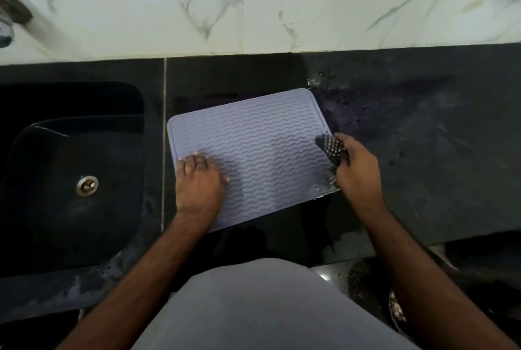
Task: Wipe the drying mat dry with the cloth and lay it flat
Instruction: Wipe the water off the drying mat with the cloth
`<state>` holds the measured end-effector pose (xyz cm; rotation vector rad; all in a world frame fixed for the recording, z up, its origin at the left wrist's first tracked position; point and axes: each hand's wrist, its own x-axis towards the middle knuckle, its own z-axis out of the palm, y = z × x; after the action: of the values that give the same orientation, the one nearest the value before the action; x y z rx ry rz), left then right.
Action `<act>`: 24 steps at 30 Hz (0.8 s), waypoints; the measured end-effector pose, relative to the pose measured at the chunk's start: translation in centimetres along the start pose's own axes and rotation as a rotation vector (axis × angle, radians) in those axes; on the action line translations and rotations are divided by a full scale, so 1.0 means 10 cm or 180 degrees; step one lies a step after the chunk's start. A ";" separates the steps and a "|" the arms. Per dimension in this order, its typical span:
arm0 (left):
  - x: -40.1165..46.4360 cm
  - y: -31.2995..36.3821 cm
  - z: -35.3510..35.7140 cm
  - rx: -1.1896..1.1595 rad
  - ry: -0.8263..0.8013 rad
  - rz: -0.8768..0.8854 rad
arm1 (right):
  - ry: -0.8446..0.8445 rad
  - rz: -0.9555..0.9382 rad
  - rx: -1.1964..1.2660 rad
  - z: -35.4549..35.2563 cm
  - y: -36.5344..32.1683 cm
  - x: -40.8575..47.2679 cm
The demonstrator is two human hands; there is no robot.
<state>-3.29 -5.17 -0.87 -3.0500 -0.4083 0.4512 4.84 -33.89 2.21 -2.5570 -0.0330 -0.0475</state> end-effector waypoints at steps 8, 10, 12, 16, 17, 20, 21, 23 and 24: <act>0.04 0.35 0.17 -0.0365 -0.0361 0.1179 | -0.0225 -0.0825 -0.1098 0.56 0.30 -0.32; 0.04 0.33 0.26 -0.0441 -0.0272 0.1153 | -0.0340 -0.0758 -0.1462 0.82 0.27 -0.49; 0.05 0.30 0.30 -0.0582 -0.0207 0.1084 | -0.0249 -0.0470 -0.1320 0.93 0.15 -0.58; 0.09 0.32 0.30 -0.0525 -0.0222 0.1037 | -0.0077 -0.0143 -0.0666 0.93 -0.28 -0.68; 0.10 0.33 0.29 -0.0547 -0.0185 0.1021 | -0.0092 -0.0177 -0.0465 0.91 -0.39 -0.74; 0.09 0.33 0.28 -0.0654 -0.0168 0.1023 | -0.0471 -0.0151 -0.0075 0.86 -0.56 -0.85; 0.10 0.33 0.28 -0.0678 -0.0189 0.1011 | -0.0745 0.0047 0.0148 0.85 -0.56 -0.83; 0.10 0.34 0.28 -0.0692 -0.0269 0.1004 | -0.1091 0.0599 0.1021 0.77 -0.53 -0.75; 0.11 0.33 0.29 -0.0680 -0.0292 0.1017 | -0.0948 0.0832 0.1487 0.71 -0.52 -0.73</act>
<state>-2.28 -8.14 -4.15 -3.3241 0.0366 0.5967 -2.42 -25.71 -1.14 -2.0621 0.1578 0.3956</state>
